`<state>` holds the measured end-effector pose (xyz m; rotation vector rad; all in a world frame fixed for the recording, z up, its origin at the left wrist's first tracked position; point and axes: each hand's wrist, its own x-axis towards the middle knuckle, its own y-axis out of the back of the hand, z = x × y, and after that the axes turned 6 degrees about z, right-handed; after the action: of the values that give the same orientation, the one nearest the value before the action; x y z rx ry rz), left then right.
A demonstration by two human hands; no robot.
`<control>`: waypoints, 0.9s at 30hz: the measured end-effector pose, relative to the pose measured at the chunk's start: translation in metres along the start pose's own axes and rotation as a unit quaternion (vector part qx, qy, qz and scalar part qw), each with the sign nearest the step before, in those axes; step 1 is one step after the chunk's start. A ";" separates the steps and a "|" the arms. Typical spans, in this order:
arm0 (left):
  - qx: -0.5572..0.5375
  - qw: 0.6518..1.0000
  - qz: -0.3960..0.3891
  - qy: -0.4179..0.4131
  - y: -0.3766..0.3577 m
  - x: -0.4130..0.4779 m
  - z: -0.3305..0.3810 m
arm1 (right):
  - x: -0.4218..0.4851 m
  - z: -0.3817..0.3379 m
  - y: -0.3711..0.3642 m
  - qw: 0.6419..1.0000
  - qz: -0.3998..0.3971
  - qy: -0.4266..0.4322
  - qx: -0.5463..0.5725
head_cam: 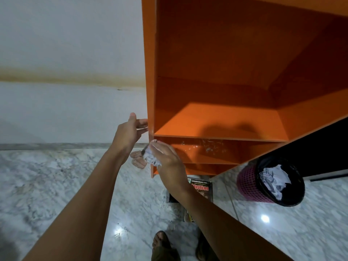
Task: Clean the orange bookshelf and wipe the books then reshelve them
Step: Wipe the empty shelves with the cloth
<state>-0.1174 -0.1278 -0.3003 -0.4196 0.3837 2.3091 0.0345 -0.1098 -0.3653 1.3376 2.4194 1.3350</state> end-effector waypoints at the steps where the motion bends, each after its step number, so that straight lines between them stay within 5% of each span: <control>1: 0.001 1.000 -0.001 -0.001 -0.001 0.000 -0.001 | 0.000 0.000 0.000 0.999 0.031 -0.005 0.005; 6: -0.040 0.999 0.019 0.017 0.000 0.000 -0.002 | 0.041 -0.005 -0.005 0.987 0.145 0.046 0.048; 13: -0.065 0.997 0.017 0.022 0.000 0.006 -0.016 | 0.037 0.040 -0.024 0.962 0.032 0.214 -0.166; 18: -0.090 0.993 0.072 0.020 -0.015 0.011 -0.038 | 0.022 0.086 -0.024 0.907 -0.074 0.381 -0.166; 24: -0.138 0.985 0.102 0.007 -0.020 0.016 -0.059 | 0.063 0.055 -0.007 0.880 0.040 0.459 -0.114; 27: -0.162 0.983 0.090 0.000 -0.013 0.026 -0.066 | 0.074 0.048 -0.035 0.861 0.015 0.483 -0.157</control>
<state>-0.1132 -0.1292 -0.3724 -0.5639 0.0428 2.5578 -0.0136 -0.0340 -0.3967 0.6663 2.4148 2.7573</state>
